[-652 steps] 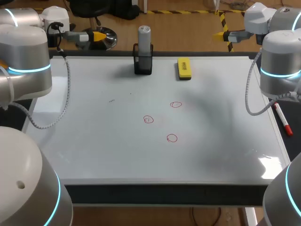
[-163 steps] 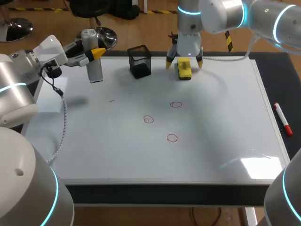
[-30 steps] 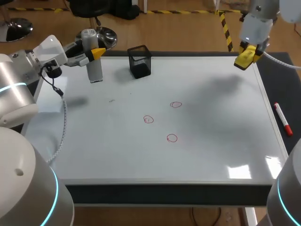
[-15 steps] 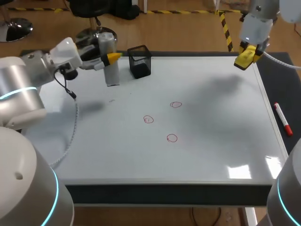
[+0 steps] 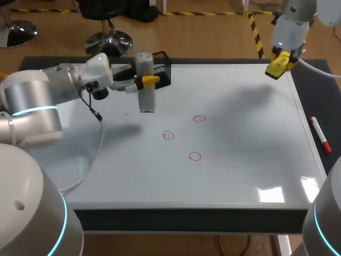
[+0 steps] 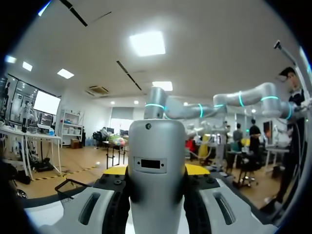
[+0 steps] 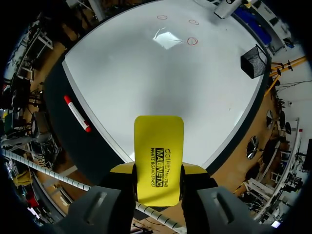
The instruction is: Pick up the inspection probe, press it on each red-marked spot on the whiteboard one by one, put down the probe, pick up the eraser, and wipe off all the red marks.
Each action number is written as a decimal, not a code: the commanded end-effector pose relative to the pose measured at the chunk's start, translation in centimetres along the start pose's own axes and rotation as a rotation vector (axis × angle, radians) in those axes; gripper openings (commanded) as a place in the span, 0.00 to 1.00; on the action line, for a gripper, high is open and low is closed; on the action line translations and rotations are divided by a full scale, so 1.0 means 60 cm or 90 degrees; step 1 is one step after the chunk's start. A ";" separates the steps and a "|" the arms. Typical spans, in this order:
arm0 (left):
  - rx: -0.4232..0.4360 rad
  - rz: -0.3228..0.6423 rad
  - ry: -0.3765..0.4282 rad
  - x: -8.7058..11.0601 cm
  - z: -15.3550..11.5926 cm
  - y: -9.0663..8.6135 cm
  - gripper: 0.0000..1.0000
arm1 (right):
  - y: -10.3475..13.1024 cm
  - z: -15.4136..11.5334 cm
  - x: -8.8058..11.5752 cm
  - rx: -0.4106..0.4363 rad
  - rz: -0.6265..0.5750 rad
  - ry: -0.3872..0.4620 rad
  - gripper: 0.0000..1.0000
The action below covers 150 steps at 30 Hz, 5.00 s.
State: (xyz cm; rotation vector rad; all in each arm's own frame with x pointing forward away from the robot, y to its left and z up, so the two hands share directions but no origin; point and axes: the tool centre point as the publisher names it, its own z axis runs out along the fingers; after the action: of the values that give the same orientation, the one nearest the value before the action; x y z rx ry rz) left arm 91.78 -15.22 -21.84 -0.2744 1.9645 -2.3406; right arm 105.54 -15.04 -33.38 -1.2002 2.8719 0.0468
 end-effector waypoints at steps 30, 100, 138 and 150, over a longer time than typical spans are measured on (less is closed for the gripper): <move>0.033 -0.033 0.131 0.077 0.066 0.110 0.00 | -0.001 -0.001 0.000 0.001 -0.002 0.002 0.00; -0.050 -0.019 0.153 0.097 0.041 0.141 0.00 | -0.001 -0.001 0.000 0.001 -0.002 0.002 0.00; -0.061 0.112 -0.170 -0.177 -0.173 -0.049 0.00 | -0.001 -0.001 0.000 0.001 -0.002 0.002 0.00; -0.056 0.105 -0.245 -0.259 -0.250 -0.069 0.00 | -0.001 -0.001 0.000 0.001 -0.002 0.002 0.00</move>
State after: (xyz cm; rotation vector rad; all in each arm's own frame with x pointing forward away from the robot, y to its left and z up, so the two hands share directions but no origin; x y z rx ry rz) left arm 104.14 2.39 -21.70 -0.5089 1.8256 -1.9275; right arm 105.53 -15.06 -33.41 -1.2000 2.8713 0.0471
